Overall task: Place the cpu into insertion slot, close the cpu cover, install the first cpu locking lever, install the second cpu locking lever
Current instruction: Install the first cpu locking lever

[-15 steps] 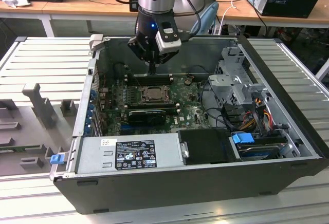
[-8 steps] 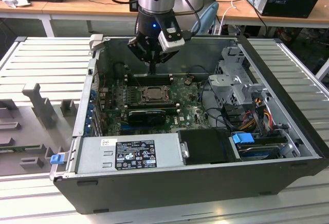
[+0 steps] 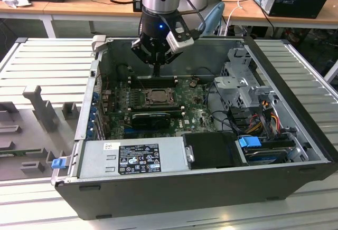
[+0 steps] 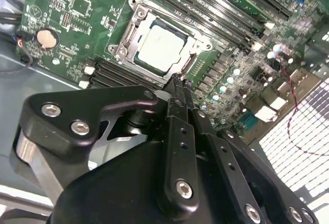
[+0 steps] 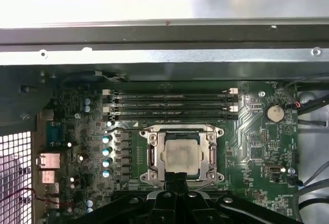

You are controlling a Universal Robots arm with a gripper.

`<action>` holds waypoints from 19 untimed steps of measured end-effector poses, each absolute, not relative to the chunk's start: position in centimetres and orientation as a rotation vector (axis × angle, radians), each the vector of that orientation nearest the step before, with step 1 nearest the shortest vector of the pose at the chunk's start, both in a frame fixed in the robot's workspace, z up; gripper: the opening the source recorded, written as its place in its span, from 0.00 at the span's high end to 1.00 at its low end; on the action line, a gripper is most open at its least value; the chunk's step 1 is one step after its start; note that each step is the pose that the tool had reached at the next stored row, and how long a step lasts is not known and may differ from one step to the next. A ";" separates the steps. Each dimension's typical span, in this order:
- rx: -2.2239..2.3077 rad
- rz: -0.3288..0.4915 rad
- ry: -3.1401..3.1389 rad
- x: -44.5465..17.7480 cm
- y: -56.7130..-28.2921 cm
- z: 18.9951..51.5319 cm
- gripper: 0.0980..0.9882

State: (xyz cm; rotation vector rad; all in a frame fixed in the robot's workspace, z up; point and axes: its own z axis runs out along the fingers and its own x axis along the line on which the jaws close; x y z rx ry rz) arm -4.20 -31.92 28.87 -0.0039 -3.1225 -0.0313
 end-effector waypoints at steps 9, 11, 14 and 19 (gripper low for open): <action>0.137 -0.038 -3.128 -5.7 -31.9 28.7 0.99; 0.133 -0.038 -3.129 -5.9 -31.9 28.5 0.99; 0.075 -0.046 -3.132 -6.3 -31.9 28.0 0.99; 0.076 -0.064 -3.134 -9.1 -31.9 27.5 0.99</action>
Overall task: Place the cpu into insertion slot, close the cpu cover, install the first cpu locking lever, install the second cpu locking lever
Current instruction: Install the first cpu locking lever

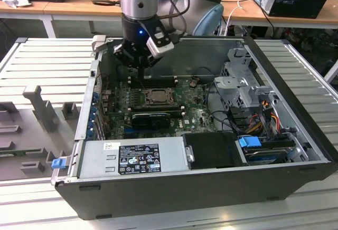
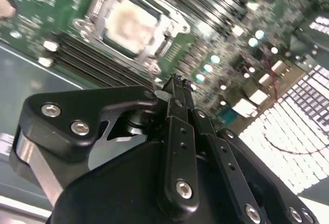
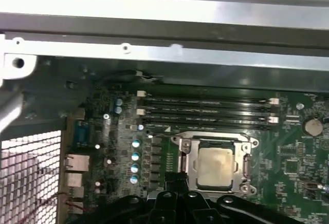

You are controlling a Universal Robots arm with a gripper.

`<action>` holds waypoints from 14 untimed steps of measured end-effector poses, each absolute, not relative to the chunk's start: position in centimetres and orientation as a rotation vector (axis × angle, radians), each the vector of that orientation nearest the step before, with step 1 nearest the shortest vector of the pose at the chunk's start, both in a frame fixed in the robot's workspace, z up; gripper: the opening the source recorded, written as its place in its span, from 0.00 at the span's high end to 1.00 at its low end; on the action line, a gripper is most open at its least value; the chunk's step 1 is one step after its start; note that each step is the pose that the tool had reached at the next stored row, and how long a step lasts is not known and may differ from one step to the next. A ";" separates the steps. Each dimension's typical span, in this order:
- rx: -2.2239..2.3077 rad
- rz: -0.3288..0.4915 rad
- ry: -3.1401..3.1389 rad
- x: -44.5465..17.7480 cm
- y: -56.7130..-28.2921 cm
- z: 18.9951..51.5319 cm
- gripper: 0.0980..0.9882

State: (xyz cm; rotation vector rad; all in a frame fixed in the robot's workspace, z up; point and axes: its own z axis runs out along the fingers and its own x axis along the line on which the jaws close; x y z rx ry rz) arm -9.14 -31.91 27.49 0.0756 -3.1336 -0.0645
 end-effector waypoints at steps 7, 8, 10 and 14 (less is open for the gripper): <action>0.076 -0.065 -3.134 -11.3 -31.1 26.4 0.99; 0.076 -0.066 -3.134 -11.3 -30.8 26.3 0.99; 0.076 -0.068 -3.134 -11.4 -30.3 26.2 0.99; 0.075 -0.071 -3.134 -11.4 -29.4 25.9 0.99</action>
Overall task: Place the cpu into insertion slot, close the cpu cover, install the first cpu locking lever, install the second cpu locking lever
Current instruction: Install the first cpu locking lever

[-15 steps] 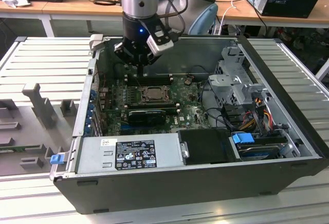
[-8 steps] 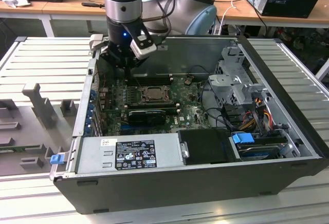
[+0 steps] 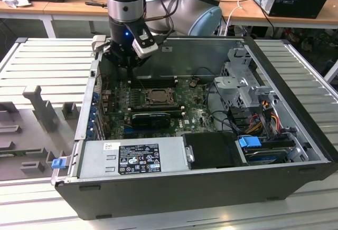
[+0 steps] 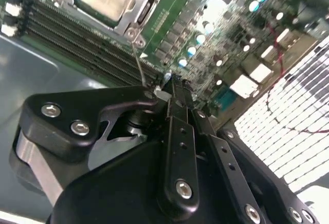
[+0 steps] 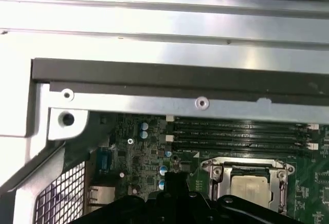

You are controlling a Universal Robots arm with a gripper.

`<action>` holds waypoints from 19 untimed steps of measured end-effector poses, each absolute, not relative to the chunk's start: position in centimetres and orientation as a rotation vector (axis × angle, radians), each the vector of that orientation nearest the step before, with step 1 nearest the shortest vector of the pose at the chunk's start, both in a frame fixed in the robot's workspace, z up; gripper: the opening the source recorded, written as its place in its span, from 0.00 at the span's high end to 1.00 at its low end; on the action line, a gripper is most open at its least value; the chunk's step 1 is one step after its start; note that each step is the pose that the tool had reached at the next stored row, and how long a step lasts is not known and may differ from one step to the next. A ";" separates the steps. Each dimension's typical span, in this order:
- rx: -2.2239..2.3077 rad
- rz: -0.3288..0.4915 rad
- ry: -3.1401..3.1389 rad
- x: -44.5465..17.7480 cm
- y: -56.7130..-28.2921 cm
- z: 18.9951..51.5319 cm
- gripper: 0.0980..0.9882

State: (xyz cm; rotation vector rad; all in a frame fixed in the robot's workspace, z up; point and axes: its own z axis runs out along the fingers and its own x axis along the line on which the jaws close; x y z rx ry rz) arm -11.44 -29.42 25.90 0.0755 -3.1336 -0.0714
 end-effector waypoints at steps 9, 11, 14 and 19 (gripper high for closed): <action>0.075 -0.071 -3.134 -10.4 -29.3 25.9 0.99; 0.075 -0.071 -3.134 -10.2 -29.3 25.9 0.99; 0.075 -0.071 -3.134 -10.0 -29.3 25.9 0.99; 0.075 -0.071 -3.134 -9.6 -29.3 25.9 0.99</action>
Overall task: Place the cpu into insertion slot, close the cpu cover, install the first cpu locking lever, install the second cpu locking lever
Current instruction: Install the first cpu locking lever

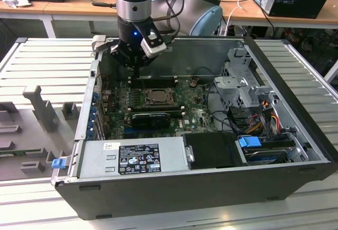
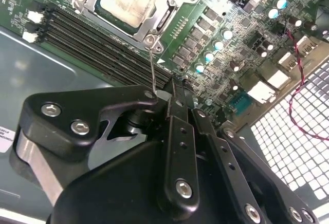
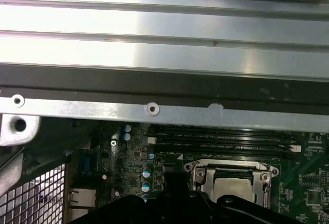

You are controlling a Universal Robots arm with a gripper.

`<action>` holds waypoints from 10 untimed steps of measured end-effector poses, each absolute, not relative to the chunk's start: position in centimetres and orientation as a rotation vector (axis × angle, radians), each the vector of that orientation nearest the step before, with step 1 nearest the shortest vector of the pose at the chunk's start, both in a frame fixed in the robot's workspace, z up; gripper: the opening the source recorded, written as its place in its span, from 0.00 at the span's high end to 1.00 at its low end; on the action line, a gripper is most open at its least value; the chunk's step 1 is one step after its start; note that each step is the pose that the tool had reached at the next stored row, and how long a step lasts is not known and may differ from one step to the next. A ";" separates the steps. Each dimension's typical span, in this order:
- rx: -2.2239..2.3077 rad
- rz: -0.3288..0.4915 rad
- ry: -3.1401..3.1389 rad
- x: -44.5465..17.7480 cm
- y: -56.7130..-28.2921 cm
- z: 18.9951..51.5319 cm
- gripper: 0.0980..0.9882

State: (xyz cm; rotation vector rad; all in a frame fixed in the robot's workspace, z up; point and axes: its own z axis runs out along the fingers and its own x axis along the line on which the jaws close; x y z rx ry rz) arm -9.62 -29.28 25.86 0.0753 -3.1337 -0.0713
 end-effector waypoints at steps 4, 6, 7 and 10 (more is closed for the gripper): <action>0.075 -0.071 -3.134 -9.4 -29.3 25.9 0.99; 0.075 -0.070 -3.134 -9.1 -29.3 25.9 0.99; 0.075 -0.070 -3.134 -9.1 -29.3 25.9 0.99; 0.075 -0.069 -3.134 -8.9 -29.3 25.9 0.99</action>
